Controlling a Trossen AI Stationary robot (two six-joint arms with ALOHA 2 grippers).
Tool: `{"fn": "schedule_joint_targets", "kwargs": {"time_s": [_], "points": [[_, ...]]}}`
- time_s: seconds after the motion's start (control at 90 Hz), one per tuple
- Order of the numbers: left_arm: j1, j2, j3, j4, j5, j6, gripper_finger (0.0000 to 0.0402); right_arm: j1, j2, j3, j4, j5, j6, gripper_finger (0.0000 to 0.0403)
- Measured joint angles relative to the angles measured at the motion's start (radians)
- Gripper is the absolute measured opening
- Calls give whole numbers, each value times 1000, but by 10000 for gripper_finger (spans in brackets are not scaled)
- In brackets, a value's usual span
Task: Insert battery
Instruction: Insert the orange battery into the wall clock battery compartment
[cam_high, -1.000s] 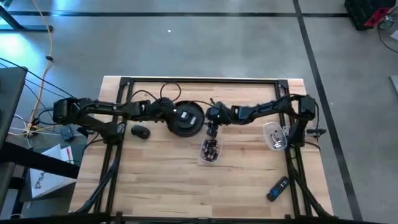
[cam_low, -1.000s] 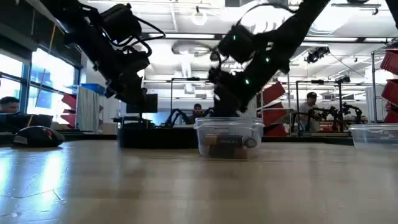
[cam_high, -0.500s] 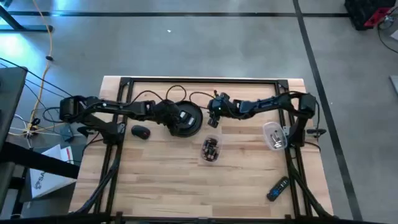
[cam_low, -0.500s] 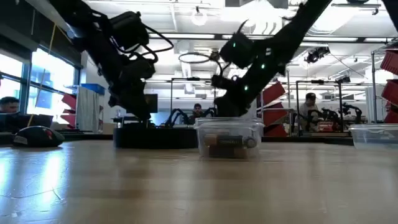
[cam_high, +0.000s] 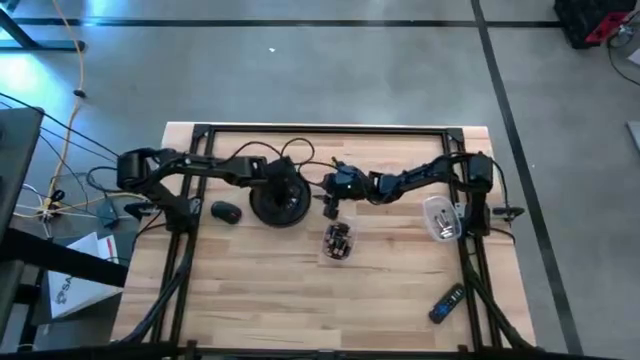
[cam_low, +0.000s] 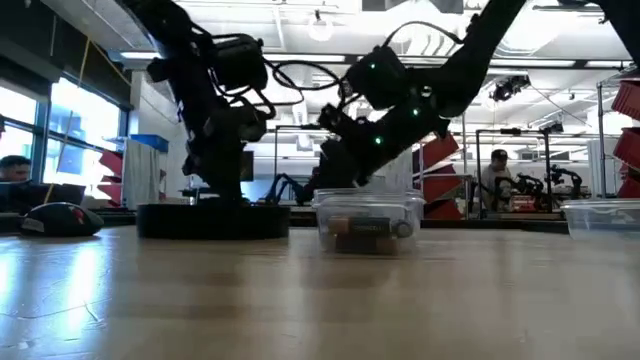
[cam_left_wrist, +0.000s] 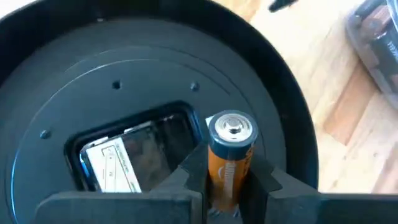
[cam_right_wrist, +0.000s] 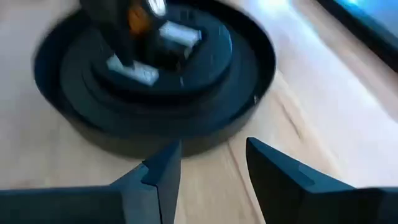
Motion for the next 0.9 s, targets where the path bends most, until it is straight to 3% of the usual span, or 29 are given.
{"fn": "schedule_joint_targets", "kwargs": {"time_s": [0.256,0.444,0.644,0.9], "points": [[4,1,74,-237,2,-5,30,-1,0,0,-11,0,0,149],[3,22,76,-231,22,-57,32,0,0,0,12,-4,18,149],[1,53,81,-222,26,-62,50,34,0,0,78,-84,7,149],[1,51,80,-202,26,-61,54,65,0,0,116,-85,-13,149]]}}
